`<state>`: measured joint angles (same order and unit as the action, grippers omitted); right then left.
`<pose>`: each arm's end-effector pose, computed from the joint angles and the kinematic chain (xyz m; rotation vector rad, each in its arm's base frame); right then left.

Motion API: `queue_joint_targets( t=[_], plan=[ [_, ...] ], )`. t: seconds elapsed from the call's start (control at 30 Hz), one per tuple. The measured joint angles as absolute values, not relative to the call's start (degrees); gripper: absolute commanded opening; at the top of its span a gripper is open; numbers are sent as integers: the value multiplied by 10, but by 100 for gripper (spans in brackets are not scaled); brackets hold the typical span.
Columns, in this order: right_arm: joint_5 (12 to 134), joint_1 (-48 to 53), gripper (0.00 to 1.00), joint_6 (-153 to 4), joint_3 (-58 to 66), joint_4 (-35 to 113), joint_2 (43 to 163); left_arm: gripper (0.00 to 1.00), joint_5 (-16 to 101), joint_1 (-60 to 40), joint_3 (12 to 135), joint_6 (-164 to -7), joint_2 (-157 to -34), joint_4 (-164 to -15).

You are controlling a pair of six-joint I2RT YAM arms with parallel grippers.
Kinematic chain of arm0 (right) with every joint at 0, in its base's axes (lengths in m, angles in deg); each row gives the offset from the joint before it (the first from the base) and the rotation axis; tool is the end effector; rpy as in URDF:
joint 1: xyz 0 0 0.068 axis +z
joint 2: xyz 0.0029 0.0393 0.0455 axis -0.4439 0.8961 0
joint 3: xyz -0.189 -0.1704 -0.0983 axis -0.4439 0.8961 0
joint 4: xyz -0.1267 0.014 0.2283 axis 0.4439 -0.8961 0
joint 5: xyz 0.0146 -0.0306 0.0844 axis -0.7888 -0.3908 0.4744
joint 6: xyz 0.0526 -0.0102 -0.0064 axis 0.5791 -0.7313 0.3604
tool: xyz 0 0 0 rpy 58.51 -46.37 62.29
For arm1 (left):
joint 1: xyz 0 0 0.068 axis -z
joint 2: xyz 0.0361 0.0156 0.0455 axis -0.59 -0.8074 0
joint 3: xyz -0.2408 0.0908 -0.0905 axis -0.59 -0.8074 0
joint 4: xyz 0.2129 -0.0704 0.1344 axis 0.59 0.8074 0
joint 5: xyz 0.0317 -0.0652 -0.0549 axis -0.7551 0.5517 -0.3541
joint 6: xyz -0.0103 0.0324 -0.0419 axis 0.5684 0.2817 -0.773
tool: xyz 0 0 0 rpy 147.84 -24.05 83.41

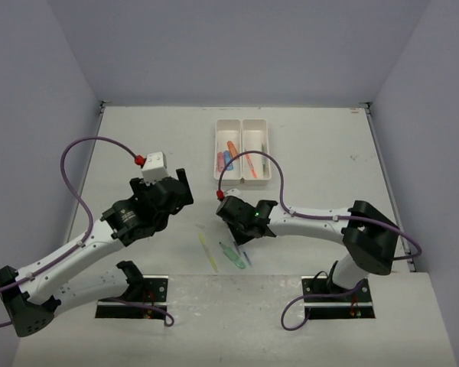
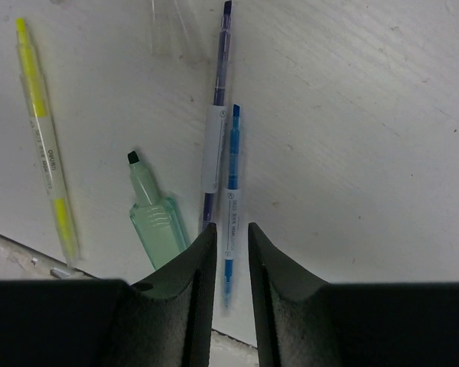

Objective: Sort the stationery into containers
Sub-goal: Pick up the pen from the center of the board.

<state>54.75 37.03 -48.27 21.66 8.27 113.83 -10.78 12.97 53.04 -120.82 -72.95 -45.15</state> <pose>0.1453 0.2748 0.1905 -0.6491 2.6252 0.2629 0.1359 -0.1185 0.3088 -0.3213 2.0601 -0.0783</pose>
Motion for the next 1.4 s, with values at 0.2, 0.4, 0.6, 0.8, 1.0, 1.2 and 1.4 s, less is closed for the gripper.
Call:
queue_joint_targets(
  t=[0.2, 0.4, 0.6, 0.8, 1.0, 1.2, 1.4],
  plan=[
    [548, 371, 23, -476, 219, 83, 1157, 100, -97, 130, 524, -1208, -739, -452],
    [551, 371, 21, -475, 220, 85, 1177, 100, -92, 130, 521, -1208, -741, -454],
    [552, 371, 20, -474, 220, 90, 1186, 100, -90, 130, 512, -1209, -748, -458],
    [549, 371, 19, -466, 218, 95, 1205, 100, -89, 130, 496, -1239, -760, -462],
    [546, 371, 1, -454, 219, 96, 1205, 100, -71, 130, 488, -1315, -823, -458],
    [521, 369, 0, -440, 227, 82, 1193, 96, -41, 130, 488, -1394, -913, -451],
    [485, 344, 0, -433, 259, 39, 1124, 87, -5, 130, 494, -1462, -981, -434]
  ],
)
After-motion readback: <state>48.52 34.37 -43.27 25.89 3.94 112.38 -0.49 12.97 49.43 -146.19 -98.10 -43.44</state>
